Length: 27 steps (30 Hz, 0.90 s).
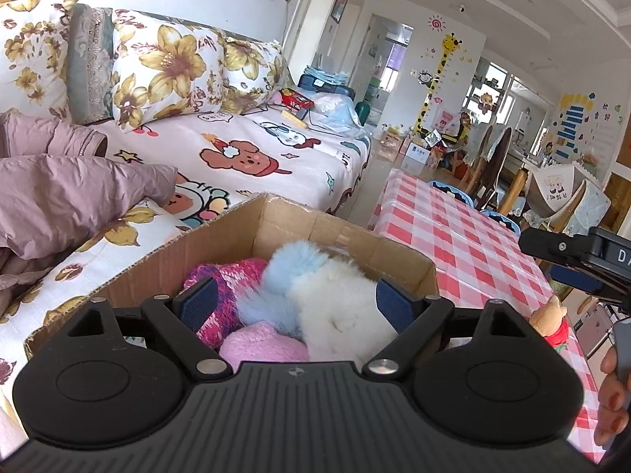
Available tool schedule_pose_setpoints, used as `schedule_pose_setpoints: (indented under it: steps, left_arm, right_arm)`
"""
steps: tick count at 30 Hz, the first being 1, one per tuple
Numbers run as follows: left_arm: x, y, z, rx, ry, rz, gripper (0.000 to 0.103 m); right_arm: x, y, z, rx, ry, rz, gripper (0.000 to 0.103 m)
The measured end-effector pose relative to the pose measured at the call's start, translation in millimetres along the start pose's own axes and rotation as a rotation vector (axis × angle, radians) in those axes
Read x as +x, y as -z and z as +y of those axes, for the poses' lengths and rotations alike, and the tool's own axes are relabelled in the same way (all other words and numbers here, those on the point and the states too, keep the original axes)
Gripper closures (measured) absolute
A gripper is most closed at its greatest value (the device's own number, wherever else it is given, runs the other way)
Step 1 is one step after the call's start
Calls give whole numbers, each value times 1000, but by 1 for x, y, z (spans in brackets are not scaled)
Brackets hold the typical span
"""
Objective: Organize soft objects
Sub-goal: 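Move both open tools back over the toys on the table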
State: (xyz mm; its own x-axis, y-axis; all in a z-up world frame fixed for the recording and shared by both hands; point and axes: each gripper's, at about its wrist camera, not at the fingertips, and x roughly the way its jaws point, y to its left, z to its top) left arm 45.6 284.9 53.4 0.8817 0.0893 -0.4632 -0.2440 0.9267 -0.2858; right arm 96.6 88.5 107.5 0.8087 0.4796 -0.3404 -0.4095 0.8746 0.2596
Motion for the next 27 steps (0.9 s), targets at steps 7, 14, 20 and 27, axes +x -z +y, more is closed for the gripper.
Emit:
schedule_pose_setpoints:
  steps: [7,14,20,27]
  left_arm:
    - [-1,2,-11,59,10,-14,0]
    - [0,7,-19,108,32,-15,0]
    - [0,11,-25,147,53,-10,0]
    - [1,13,-32,214,59,-28,0]
  right_arm:
    - [-10,2,-17,10,37,-16,8]
    - [-20,7,-32,10,74,-21,7]
    - [-32,9,-47,22,110,-29,6]
    - [-48,13,-69,32,156,-40,3]
